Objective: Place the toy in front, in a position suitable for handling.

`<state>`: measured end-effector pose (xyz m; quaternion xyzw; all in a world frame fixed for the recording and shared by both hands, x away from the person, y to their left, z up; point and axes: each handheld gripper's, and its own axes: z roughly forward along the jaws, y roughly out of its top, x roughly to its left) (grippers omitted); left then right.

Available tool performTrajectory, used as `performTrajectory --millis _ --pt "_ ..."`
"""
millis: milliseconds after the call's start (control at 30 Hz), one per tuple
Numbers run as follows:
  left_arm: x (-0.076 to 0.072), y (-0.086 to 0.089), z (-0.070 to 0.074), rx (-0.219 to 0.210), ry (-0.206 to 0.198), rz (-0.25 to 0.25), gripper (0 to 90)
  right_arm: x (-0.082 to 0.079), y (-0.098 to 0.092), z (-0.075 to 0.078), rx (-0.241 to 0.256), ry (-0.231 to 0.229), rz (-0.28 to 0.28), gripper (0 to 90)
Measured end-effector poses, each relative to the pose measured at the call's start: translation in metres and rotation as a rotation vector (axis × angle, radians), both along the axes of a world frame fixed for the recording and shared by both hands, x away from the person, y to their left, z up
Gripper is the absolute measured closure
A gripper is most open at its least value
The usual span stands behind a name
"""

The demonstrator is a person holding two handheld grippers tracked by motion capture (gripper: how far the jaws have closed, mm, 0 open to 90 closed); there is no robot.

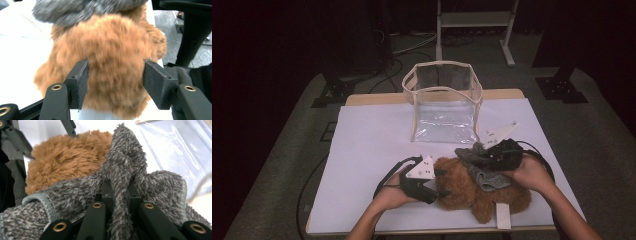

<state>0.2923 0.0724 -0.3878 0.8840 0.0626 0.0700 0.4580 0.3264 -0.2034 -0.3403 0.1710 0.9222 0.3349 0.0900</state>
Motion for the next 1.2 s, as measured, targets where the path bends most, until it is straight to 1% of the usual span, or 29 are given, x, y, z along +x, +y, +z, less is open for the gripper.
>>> performTrajectory --millis 33,67,133,200,267,400,533,567,600,633,667,733,833,900,1033,1100,1200 --pt "0.001 0.000 -0.002 -0.005 0.008 0.012 37.1 -0.001 -0.007 -0.001 0.016 0.007 -0.013 80.7" --pt "0.002 -0.001 -0.005 -0.017 0.030 0.020 36.3 -0.003 -0.011 -0.002 0.031 0.016 -0.018 80.7" --pt "0.005 -0.002 -0.009 -0.031 0.058 0.022 34.7 -0.007 -0.015 -0.004 0.057 0.023 -0.017 80.7" --pt "0.006 -0.003 -0.011 -0.039 0.078 0.021 34.1 -0.013 -0.016 -0.005 0.058 0.008 -0.017 80.7" --pt "0.007 -0.003 -0.012 -0.035 0.083 0.015 35.5 -0.016 -0.015 -0.004 0.058 -0.001 -0.012 80.7" --pt "0.006 -0.002 -0.011 -0.035 0.073 0.008 37.2 -0.015 -0.004 0.001 0.054 -0.015 0.016 80.7" --pt "0.005 -0.003 -0.009 -0.054 0.050 0.006 36.3 -0.014 0.020 0.005 0.045 -0.044 0.071 80.7" --pt "0.004 -0.003 -0.009 -0.050 0.047 0.006 36.3 -0.013 0.024 0.005 0.050 -0.045 0.082 80.6" --pt "0.004 -0.004 -0.010 -0.043 0.043 0.005 36.3 -0.013 0.027 0.005 0.055 -0.042 0.092 80.6" --pt "0.004 -0.004 -0.010 -0.040 0.038 0.004 36.5 -0.013 0.029 0.005 0.048 -0.040 0.094 80.6" --pt "0.004 -0.004 -0.010 -0.043 0.040 0.002 36.8 -0.012 0.028 0.004 0.048 -0.041 0.097 80.6" --pt "0.004 -0.004 -0.010 -0.042 0.039 0.003 37.3 -0.013 0.022 0.005 0.048 -0.041 0.093 80.6" --pt "0.004 -0.005 -0.009 -0.040 0.033 0.000 37.6 -0.013 0.005 0.007 0.029 -0.046 0.061 80.6" --pt "0.004 -0.006 -0.009 -0.038 0.030 0.000 38.0 -0.012 -0.015 0.009 0.031 -0.043 0.021 80.6" --pt "0.005 -0.006 -0.008 -0.045 0.033 0.007 37.8 -0.012 -0.046 0.010 0.062 -0.041 -0.053 80.5" --pt "0.006 -0.006 -0.004 -0.056 0.029 0.010 37.7 -0.013 -0.052 0.007 0.087 -0.025 -0.067 80.6" --pt "0.006 -0.008 0.001 -0.082 0.023 0.008 37.4 -0.018 -0.049 0.001 0.100 -0.022 -0.064 80.6"
